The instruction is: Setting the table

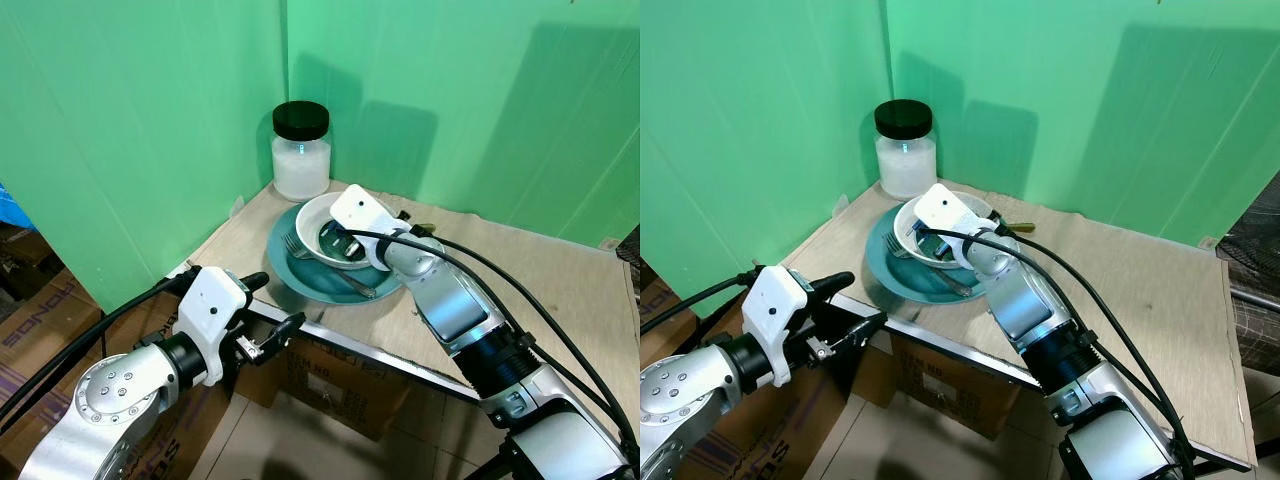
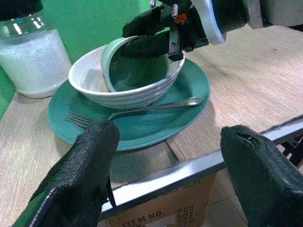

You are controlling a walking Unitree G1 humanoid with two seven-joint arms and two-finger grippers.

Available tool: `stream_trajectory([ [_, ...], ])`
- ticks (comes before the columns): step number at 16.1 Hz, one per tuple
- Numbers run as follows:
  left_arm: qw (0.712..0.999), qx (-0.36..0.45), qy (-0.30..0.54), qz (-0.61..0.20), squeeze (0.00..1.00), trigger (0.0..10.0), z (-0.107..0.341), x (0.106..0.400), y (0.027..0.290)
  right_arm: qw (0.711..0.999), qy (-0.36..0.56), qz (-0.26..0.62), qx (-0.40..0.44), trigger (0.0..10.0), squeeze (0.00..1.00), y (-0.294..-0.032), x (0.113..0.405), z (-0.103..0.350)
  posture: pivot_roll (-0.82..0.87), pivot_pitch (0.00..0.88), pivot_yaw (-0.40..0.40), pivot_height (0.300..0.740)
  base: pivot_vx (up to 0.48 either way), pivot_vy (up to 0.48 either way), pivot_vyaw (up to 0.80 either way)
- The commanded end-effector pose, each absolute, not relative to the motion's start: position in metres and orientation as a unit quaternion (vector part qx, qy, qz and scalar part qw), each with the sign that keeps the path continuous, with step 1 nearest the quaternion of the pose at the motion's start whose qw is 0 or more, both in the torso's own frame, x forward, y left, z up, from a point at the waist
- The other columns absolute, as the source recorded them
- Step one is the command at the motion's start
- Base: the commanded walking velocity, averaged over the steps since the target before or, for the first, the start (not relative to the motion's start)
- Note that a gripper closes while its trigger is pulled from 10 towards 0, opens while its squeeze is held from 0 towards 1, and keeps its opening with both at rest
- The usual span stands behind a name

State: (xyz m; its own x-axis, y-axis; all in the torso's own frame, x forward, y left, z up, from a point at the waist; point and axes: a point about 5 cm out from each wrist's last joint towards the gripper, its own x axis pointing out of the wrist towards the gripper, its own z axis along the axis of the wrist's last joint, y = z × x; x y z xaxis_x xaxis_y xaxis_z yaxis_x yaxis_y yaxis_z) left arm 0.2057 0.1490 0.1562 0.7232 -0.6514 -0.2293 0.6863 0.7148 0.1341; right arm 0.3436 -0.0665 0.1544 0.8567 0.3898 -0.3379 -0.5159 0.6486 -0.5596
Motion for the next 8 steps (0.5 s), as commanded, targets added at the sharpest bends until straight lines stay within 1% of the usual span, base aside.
stream_trajectory([
  [1, 0.919, 0.107, 0.084, -0.371, 0.0, 10.0, 0.1563, 0.2062, 0.1471, 0.904, 0.088, 0.247, -0.338, 0.0, 0.0, -0.0691, 0.3482, 0.16, -0.02, 0.0, 0.008, 0.74, 0.0, 0.0, 0.0],
  [8, 0.918, 0.111, 0.077, -0.374, 0.0, 10.0, 0.1614, 0.2111, 0.1432, 0.903, 0.089, 0.243, -0.342, 0.0, 0.0, -0.0734, 0.3507, 0.1593, -0.03, 0.0, 0.015, 0.74, 0.0, 0.0, 0.0],
])
